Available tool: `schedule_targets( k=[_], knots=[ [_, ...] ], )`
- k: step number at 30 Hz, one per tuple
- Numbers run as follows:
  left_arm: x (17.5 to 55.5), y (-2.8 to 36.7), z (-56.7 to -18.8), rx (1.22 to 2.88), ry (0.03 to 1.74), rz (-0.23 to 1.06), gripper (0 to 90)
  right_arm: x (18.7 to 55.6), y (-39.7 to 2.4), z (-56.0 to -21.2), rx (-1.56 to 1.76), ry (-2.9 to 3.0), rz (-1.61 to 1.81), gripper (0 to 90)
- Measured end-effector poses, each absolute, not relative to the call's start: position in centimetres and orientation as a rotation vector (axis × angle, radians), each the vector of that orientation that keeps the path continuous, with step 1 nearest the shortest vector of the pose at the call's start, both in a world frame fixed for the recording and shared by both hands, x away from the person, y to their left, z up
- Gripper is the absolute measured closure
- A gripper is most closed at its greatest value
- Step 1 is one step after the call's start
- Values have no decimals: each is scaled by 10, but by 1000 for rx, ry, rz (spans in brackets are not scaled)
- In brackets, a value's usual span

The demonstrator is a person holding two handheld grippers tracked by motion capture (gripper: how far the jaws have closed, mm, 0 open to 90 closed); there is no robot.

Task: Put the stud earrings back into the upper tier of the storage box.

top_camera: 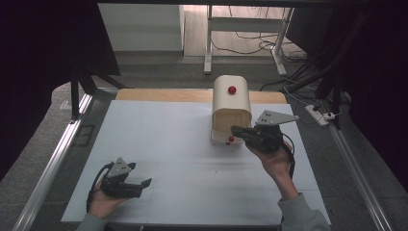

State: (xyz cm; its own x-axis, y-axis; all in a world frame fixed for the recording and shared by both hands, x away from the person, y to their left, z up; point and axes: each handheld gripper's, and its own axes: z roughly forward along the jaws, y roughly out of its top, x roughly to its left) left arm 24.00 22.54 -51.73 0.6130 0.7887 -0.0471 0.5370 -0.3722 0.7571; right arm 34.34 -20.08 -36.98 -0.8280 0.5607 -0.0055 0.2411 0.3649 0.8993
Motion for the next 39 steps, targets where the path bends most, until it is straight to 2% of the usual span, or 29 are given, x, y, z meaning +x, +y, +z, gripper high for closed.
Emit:
schedule_targets(
  k=[9, 17, 20, 29, 39],
  knots=[
    [241, 226, -518, 2071, 1045, 417, 154, 371, -196, -378, 758, 2314, 1367, 861],
    [241, 227, -518, 2069, 1046, 419, 155, 377, -193, -383, 776, 2324, 1345, 850],
    [241, 227, -518, 2072, 1046, 418, 155, 376, -193, -383, 773, 2321, 1339, 766],
    [240, 227, -518, 2073, 1046, 418, 155, 366, -197, -379, 754, 2292, 1380, 625],
    [241, 227, -518, 2072, 1042, 415, 154, 342, -200, -379, 653, 2305, 1447, 523]
  ],
)
